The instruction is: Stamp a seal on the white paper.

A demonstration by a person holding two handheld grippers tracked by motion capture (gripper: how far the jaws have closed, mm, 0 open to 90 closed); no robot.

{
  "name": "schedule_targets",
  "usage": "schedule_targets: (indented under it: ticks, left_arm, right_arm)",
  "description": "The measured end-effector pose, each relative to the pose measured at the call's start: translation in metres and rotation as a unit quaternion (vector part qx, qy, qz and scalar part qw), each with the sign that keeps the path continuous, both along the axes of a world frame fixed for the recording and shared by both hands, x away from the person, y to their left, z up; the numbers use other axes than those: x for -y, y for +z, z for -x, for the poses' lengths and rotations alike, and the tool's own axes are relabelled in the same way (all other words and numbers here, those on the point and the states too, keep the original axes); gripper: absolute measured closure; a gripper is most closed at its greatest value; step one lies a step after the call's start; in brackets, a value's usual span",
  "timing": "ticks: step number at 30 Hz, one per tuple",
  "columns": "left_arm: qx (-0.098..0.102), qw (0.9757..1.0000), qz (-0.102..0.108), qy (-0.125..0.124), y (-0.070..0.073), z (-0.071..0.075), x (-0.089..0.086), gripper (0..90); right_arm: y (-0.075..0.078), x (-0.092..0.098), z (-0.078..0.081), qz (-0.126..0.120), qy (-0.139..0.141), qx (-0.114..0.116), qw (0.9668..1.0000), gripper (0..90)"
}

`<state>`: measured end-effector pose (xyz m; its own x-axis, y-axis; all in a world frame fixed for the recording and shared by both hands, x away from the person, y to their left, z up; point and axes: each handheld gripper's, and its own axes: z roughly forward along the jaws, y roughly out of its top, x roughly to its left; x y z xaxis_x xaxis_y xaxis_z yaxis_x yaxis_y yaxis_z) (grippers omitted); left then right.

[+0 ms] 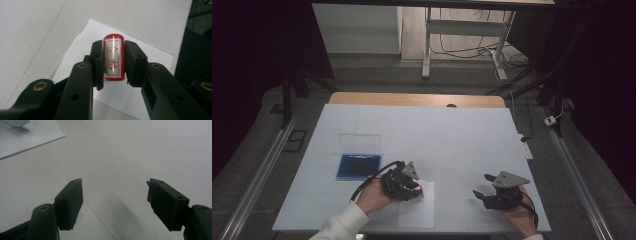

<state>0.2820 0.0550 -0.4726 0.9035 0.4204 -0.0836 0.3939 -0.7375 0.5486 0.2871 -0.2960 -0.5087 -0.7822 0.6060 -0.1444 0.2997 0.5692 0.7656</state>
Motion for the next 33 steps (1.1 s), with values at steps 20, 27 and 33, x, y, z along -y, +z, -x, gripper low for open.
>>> schedule_targets:
  ticks: [20,27,33]
  left_arm:
    - [0.013,0.9997,-0.021,-0.001,-0.009,0.001,0.003,70.0]
    - [0.014,0.9997,-0.022,-0.002,-0.010,0.001,0.005,70.0]
    - [0.011,0.9997,-0.024,-0.002,-0.011,0.001,0.006,70.0]
  right_arm:
    - [0.000,-0.001,0.000,0.002,-0.001,0.003,1.0000,28.7]
    - [0.000,0.000,0.000,0.001,-0.001,0.005,1.0000,28.7]
    - [0.000,0.000,0.001,0.002,-0.002,0.005,1.0000,28.7]
